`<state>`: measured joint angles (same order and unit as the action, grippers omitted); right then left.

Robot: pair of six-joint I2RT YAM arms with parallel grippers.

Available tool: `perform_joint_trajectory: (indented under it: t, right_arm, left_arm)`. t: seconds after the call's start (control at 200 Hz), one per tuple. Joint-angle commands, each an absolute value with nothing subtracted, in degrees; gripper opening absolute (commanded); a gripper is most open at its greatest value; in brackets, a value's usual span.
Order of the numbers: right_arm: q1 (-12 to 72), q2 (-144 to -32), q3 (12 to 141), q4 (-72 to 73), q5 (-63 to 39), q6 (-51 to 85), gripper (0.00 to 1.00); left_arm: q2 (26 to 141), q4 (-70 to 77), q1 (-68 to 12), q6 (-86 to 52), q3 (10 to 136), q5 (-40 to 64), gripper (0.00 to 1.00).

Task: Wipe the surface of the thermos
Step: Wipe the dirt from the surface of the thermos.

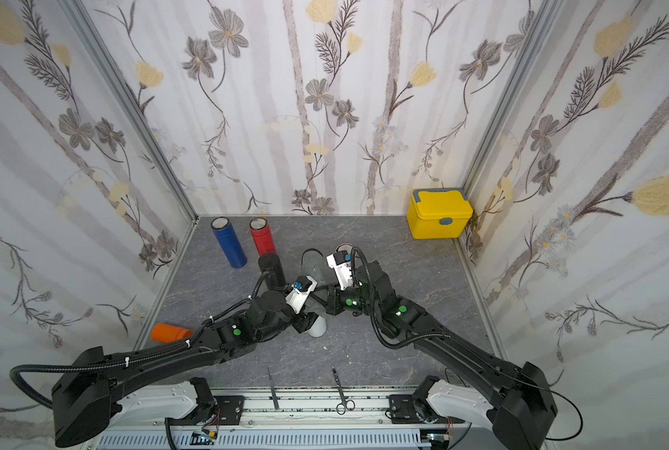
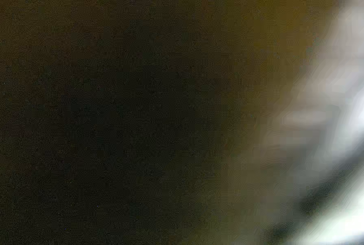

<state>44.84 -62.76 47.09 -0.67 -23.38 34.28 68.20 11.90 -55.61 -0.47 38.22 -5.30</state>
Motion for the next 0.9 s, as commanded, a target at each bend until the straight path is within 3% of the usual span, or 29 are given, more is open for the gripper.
perform_joint_trajectory:
  t: [0.0,0.12,0.455,0.894]
  right_arm:
    - [44.9,-59.0,45.7,-15.9,-21.6,31.8,0.0]
    - [44.5,-60.2,49.3,-13.5,-20.6,30.9,0.0]
    - [44.7,-78.5,60.4,-1.0,-26.5,31.4,0.0]
    - [46.6,-53.8,39.4,-17.7,-17.7,31.6,0.0]
  left_arm:
    - [68.3,12.6,-55.2,-1.0,39.0,-5.8,0.0]
    - [67.9,12.8,-55.3,-0.3,38.8,-3.8,0.0]
    - [68.2,13.6,-56.1,-0.4,37.9,-3.9,0.0]
    - [71.8,14.4,-54.6,-2.7,39.4,-7.2,0.0]
